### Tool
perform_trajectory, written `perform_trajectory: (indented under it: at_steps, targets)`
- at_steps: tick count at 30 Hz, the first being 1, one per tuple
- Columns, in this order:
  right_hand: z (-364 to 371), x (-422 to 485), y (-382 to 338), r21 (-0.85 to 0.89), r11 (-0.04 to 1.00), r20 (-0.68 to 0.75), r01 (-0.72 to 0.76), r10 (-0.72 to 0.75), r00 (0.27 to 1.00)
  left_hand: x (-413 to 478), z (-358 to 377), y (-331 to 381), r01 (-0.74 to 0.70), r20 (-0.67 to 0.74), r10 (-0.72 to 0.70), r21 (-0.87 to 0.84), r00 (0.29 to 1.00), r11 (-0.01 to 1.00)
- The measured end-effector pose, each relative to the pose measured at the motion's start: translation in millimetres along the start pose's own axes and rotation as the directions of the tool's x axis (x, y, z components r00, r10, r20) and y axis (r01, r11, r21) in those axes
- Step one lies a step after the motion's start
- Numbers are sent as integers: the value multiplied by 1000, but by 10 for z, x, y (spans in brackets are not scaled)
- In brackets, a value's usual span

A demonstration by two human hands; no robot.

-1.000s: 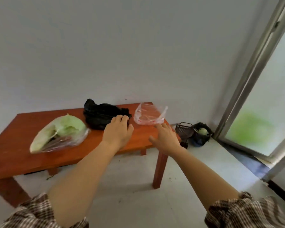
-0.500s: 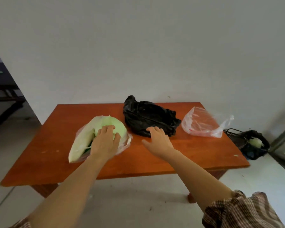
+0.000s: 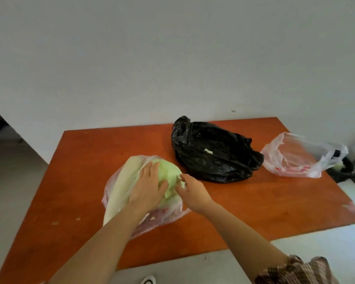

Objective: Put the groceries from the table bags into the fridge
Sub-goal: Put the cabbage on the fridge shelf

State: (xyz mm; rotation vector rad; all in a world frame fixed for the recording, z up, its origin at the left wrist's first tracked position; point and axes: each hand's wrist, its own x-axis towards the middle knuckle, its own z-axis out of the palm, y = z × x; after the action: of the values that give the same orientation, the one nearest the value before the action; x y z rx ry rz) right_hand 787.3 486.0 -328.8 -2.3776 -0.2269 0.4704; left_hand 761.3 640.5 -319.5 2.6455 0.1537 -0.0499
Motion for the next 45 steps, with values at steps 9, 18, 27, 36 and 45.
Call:
perform_trajectory:
  at_steps: [9, 18, 27, 36, 45]
  targets:
    - [343, 335, -159, 386, 883, -162, -267, 350, 923, 430, -63, -442, -173, 237, 166, 11, 957, 985]
    - [359, 428, -251, 471, 780, -88, -412, 506, 858, 684, -249, -666, -214, 484, 148, 84, 862, 973]
    - [320, 518, -445, 233, 930, -64, -286, 308, 949, 861, -231, -952, -421, 509, 243, 269, 826, 866]
    - [301, 423, -210, 425, 873, -33, -241, 281, 959, 918, -191, -1024, -317, 580, 121, 249, 805, 915]
    - [40, 282, 244, 750, 599, 57, -281, 365, 929, 959, -110, -508, -40, 466, 188, -310, 865, 950]
